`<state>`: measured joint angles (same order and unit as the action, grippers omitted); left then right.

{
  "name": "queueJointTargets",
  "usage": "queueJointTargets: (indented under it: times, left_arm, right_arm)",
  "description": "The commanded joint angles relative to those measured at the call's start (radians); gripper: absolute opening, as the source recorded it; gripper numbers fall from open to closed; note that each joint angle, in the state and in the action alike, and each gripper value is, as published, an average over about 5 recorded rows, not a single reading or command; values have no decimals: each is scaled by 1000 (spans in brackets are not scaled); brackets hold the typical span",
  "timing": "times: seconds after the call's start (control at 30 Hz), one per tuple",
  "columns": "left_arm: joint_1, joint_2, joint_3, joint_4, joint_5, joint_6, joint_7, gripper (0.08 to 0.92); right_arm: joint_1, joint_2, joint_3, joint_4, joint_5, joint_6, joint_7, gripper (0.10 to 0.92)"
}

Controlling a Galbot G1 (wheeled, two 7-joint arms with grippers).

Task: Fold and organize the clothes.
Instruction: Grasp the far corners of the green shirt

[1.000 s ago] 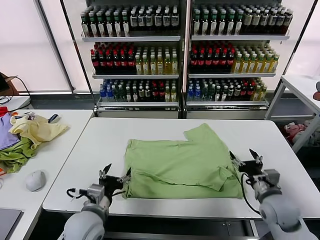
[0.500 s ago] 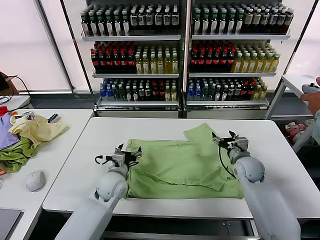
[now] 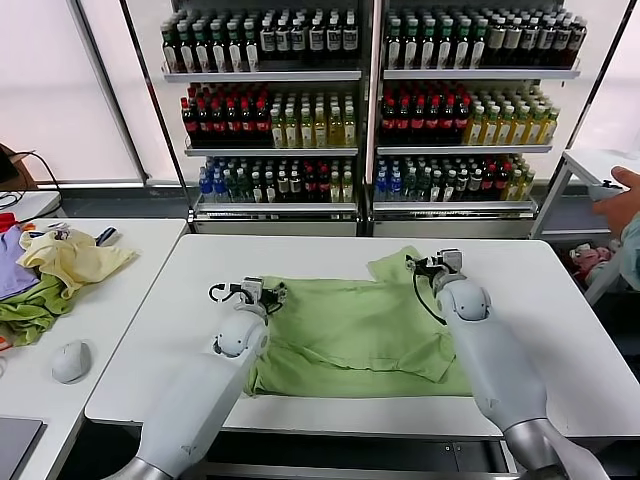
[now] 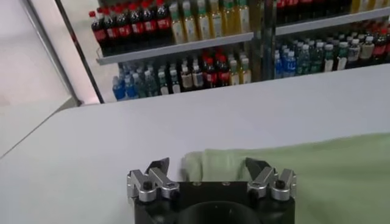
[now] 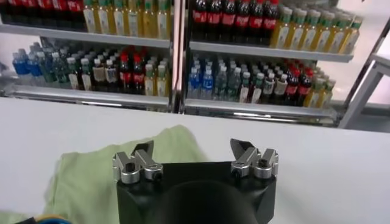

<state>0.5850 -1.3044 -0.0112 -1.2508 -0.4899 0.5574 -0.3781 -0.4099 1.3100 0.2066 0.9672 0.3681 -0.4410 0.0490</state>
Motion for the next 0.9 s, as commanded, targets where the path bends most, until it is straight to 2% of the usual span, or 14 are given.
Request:
queueJointTargets:
  times: [0.03,0.17,0.47,0.6,0.77,0.9]
  left_arm:
    - [-53,-20,19,97,-69,24,-4,793]
    - [-35,-10,25,62,-137,26,-6,689]
    - [27,21,35,-10,-175,24,3,428]
    - [63,46,29,-88,-195,1,7,316]
    - [99,78,10,-181,-212,-49,16,171]
    - [140,110,-19,-274,-226,-85,18,106]
  right_arm:
    - [70,65,-14,-139,-17,0,-5,818]
    - [72,71,-15,-158,23,-11,-11,744]
    - [59,48,-14,-154,98,-52,-43,495]
    - [44,35,-16,-124,109,-47,-55,382]
    - [-16,2,-18,-12,123,14,-55,235]
    - [-92,-40,-8,157,153,55,-44,138]
